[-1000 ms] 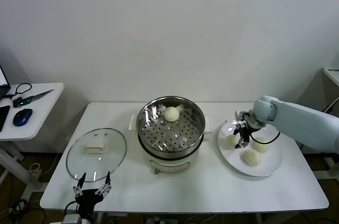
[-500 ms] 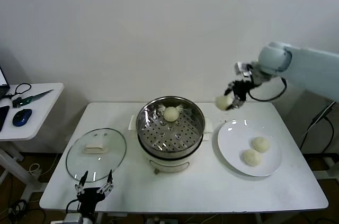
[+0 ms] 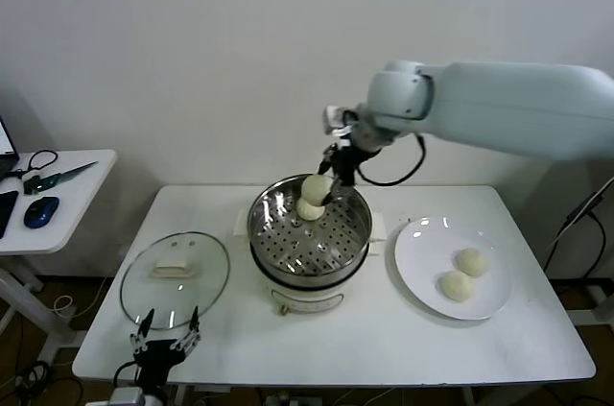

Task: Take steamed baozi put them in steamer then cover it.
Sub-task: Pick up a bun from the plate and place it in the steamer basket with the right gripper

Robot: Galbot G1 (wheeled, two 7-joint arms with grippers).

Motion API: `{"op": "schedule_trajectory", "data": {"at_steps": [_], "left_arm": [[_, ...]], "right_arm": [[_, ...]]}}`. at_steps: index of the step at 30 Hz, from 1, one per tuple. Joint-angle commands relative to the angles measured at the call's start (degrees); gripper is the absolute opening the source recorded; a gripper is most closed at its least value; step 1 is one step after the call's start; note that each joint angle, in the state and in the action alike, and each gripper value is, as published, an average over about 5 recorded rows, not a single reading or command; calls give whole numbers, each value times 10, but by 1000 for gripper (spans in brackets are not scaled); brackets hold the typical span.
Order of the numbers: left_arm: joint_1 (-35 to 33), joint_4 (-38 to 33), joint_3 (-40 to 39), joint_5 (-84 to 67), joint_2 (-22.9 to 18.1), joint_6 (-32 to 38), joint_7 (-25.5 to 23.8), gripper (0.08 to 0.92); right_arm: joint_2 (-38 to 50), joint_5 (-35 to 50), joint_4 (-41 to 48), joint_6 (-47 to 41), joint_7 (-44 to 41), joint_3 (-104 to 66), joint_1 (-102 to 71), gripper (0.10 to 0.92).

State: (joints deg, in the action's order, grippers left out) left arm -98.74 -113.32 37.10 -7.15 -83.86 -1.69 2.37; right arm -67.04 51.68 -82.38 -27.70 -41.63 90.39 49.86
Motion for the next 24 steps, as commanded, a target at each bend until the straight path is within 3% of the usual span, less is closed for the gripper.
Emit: {"op": "schedule_trajectory", "data": {"at_steps": [1,13,24], "left_arm": [[-1,-1,1,0,-1,0,0,823],[2,6,4,-1,1,1,0,823],[9,9,1,-1,0,-2,0,823]], "right_arm": [[-108,-30,87,-37,50,-14,-112,653],[-130,-58,148,-38,54,-24,-173,652],[-130,-61,149,-31,48,-31,-173,675]]}}
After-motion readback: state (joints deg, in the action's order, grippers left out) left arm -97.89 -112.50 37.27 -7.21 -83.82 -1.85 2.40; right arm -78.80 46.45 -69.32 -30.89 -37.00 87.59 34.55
